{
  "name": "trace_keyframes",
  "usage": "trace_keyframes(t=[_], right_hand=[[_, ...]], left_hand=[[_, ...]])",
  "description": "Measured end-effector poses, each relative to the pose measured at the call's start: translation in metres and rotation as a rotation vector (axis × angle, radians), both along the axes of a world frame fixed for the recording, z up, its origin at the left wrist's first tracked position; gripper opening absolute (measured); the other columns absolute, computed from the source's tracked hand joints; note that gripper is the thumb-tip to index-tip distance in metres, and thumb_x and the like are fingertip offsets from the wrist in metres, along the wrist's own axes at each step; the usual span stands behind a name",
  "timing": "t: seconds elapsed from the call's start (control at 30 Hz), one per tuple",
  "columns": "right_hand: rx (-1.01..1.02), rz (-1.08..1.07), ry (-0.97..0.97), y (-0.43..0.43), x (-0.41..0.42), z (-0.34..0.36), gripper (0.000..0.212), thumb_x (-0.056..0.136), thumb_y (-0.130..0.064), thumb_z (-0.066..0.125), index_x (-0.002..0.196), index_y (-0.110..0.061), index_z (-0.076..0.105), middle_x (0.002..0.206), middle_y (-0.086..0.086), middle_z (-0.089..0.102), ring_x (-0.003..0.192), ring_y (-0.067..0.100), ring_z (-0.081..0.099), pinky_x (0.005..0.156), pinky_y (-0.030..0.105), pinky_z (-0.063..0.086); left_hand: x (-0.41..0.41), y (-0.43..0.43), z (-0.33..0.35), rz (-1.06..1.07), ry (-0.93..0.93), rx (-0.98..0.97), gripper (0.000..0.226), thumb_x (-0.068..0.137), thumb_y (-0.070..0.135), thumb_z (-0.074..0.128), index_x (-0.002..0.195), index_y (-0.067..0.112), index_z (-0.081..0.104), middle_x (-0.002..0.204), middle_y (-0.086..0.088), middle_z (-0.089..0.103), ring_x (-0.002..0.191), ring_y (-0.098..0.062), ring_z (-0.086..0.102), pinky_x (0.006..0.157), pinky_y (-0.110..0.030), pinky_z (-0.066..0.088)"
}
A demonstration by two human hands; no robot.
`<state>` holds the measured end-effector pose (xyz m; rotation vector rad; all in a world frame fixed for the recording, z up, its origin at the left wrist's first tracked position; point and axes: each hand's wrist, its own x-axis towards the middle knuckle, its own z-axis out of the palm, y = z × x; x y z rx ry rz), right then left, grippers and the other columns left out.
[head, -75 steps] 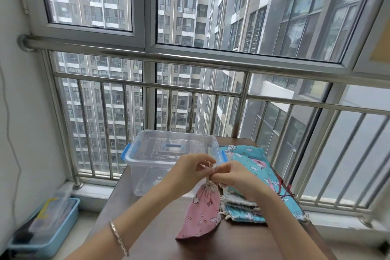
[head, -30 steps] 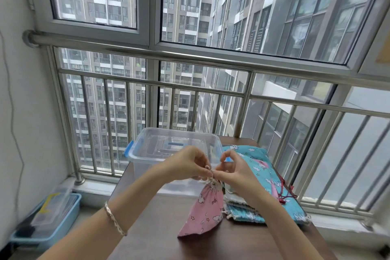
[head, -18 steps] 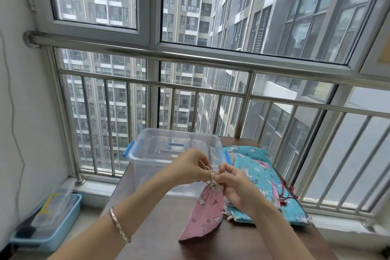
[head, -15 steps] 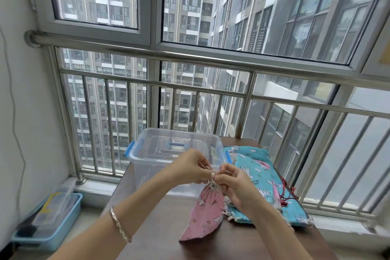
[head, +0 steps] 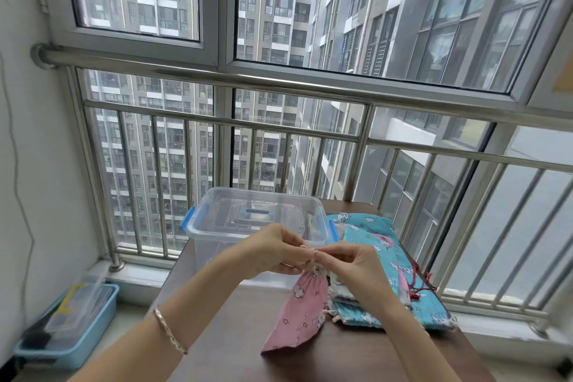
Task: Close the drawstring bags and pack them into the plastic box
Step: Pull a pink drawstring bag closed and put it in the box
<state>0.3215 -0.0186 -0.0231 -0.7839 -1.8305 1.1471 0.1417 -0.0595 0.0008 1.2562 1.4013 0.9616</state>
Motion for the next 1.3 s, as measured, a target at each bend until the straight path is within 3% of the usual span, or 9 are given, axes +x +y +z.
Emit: trace_keyframes(t=[0.13,0.33,0.47,0.53,0.73,0.87,1.07,1.17,1.3], right_hand=[[0.046,-0.052,-0.08,0.011,0.012,-0.008,0.007,0.08,-0.009,0.077,0.08,-0.015,0.079,0.071,0.006,0.074,0.063,0.017,0.067,0.058,0.022,0.05],[0.073,-0.023,-0.185,0.015,0.016,-0.011,0.007,0.082,-0.017,0.076,0.088,-0.02,0.076,0.075,0.001,0.073,0.063,0.009,0.066,0.061,0.027,0.052],[0.127,0.12,-0.463,0.006,0.005,-0.013,0.047,0.07,-0.042,0.081,0.115,-0.039,0.064,0.09,0.0,0.069,0.063,0.013,0.063,0.061,0.025,0.053],[0.22,0.157,-0.486,0.004,-0.003,-0.01,0.023,0.075,-0.025,0.074,0.097,-0.03,0.07,0.074,-0.007,0.064,0.058,0.007,0.054,0.06,0.027,0.048],[0.153,0.161,-0.23,0.016,-0.015,0.043,0.009,0.071,-0.01,0.063,0.079,-0.013,0.066,0.067,0.0,0.056,0.057,0.007,0.047,0.052,0.018,0.04],[0.082,0.191,0.074,0.033,-0.028,0.097,0.014,0.063,-0.011,0.061,0.077,-0.011,0.062,0.083,0.012,0.058,0.077,0.021,0.052,0.074,0.034,0.049],[-0.119,0.287,0.428,0.062,-0.051,0.132,0.02,0.07,0.015,0.052,0.078,-0.002,0.059,0.095,0.011,0.063,0.083,0.026,0.063,0.062,0.023,0.056],[-0.067,0.207,0.263,0.082,-0.056,0.122,0.029,0.08,0.021,0.048,0.086,-0.001,0.066,0.092,0.011,0.066,0.087,0.025,0.063,0.062,0.022,0.057],[0.057,0.103,-0.379,0.106,-0.062,0.099,0.03,0.081,0.012,0.057,0.106,0.0,0.068,0.096,0.009,0.065,0.074,0.012,0.058,0.057,0.015,0.052]], left_hand=[[-0.012,-0.002,0.002,0.024,0.122,0.037,0.014,0.085,0.004,0.069,0.098,-0.001,0.07,0.078,-0.008,0.07,0.07,-0.013,0.067,0.076,-0.025,0.058],[-0.014,-0.003,-0.006,0.05,0.158,0.041,0.008,0.088,0.0,0.063,0.094,-0.001,0.067,0.076,-0.009,0.069,0.072,-0.014,0.071,0.076,-0.027,0.059],[-0.009,-0.002,-0.006,0.048,0.065,0.043,0.008,0.088,-0.001,0.063,0.095,-0.001,0.067,0.083,-0.014,0.071,0.082,-0.021,0.072,0.078,-0.03,0.059],[-0.009,-0.002,-0.003,0.05,0.056,0.039,0.011,0.088,0.003,0.064,0.098,-0.002,0.067,0.092,-0.017,0.071,0.088,-0.022,0.07,0.084,-0.034,0.058],[-0.021,-0.003,0.004,-0.045,-0.131,-0.018,0.037,0.099,0.033,0.046,0.11,0.002,0.063,0.117,-0.02,0.063,0.107,-0.028,0.062,0.093,-0.039,0.053],[-0.027,0.0,0.017,-0.069,-0.297,-0.061,0.039,0.1,0.03,0.045,0.121,0.0,0.058,0.108,-0.016,0.062,0.093,-0.023,0.065,0.08,-0.035,0.056],[-0.042,0.013,0.047,-0.006,-0.639,-0.127,0.033,0.099,0.024,0.043,0.126,0.008,0.053,0.113,-0.02,0.056,0.086,-0.031,0.067,0.074,-0.043,0.058],[-0.062,0.033,0.051,0.105,-0.584,-0.083,0.036,0.095,0.008,0.049,0.13,0.013,0.05,0.107,-0.015,0.06,0.084,-0.023,0.066,0.06,-0.033,0.061],[-0.089,0.062,0.043,0.29,-0.173,-0.053,0.043,0.091,0.002,0.055,0.131,0.018,0.051,0.113,-0.015,0.061,0.09,-0.025,0.066,0.068,-0.035,0.061]])
